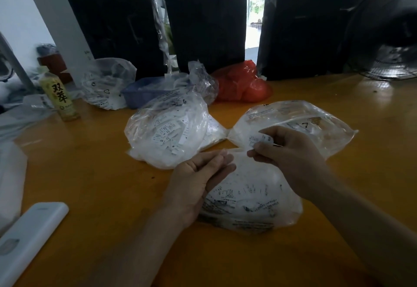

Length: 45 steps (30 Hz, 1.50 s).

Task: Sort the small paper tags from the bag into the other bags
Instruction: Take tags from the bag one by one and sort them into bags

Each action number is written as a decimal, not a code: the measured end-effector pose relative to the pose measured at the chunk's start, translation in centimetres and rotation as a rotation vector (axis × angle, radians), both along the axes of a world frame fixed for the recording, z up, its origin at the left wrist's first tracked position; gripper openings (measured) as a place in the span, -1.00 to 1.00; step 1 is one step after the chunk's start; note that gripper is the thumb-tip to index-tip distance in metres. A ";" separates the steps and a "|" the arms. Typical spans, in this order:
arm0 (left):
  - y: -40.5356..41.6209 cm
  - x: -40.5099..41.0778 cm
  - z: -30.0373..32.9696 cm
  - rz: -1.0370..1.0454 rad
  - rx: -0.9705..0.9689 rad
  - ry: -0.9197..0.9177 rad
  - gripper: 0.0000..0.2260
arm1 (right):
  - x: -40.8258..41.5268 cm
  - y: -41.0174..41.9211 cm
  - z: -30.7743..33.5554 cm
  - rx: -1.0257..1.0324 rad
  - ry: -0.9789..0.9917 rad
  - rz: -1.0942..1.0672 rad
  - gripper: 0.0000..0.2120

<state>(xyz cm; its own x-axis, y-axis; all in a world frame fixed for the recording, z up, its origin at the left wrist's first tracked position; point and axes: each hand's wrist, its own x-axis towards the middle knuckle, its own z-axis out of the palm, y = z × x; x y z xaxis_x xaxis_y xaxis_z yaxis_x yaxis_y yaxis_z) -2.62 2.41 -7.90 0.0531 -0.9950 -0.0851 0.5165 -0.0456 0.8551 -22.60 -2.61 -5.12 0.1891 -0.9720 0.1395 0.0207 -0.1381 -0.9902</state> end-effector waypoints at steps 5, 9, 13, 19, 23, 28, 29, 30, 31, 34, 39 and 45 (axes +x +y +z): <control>0.1 -0.1 0.0 -0.027 -0.031 -0.037 -0.78 | 0.1 0.3 0.1 -0.169 0.208 -0.078 -0.99; 0.3 -0.2 0.1 -0.032 -0.046 -0.062 -0.77 | 0.2 0.1 -0.1 -0.247 0.120 -0.055 -0.92; 0.4 -0.3 0.3 -0.052 -0.061 -0.102 -0.65 | 0.4 -0.1 -0.7 -0.176 0.030 0.002 -0.88; 0.5 -0.4 0.2 -0.050 -0.058 -0.114 -0.75 | 1.0 0.4 -1.1 -0.124 0.009 0.072 -0.91; 0.6 -0.5 0.4 -0.056 -0.063 -0.112 -0.81 | 1.1 0.2 -1.7 -0.099 -0.023 0.119 -0.81; 0.5 -0.4 0.3 -0.037 -0.045 -0.096 -0.80 | 1.3 0.3 -1.8 -0.098 -0.028 0.098 -0.70; 0.4 -0.4 0.3 -0.032 -0.037 -0.087 -0.80 | 1.3 0.2 -1.7 -0.100 -0.058 0.077 -0.72; 0.4 -0.4 0.2 -0.032 -0.033 -0.080 -0.79 | 1.3 0.2 -1.5 -0.100 -0.084 0.063 -0.72; 0.3 -0.3 0.1 -0.033 -0.033 -0.078 -0.79 | 1.3 0.2 -1.5 -0.095 -0.101 0.061 -0.70; 0.3 -0.3 0.0 -0.037 -0.040 -0.083 -0.77 | 1.3 0.2 -1.6 -0.032 -0.095 0.110 -0.69; 0.2 -0.4 -0.1 -0.022 -0.046 -0.068 -0.78 | 1.6 0.2 -2.2 0.068 -0.092 0.163 -0.74; 0.2 -0.3 -0.2 -0.012 -0.039 -0.030 -0.72 | 1.8 0.2 -2.3 0.059 -0.065 0.103 -0.68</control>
<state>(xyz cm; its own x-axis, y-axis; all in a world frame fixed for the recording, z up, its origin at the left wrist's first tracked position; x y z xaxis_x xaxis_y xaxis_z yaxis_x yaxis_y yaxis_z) -2.94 2.62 -8.08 0.0427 -0.9981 -0.0451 0.4905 -0.0184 0.8712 -20.79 -2.43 -7.41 0.2805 -0.9549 0.0976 0.0960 -0.0733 -0.9927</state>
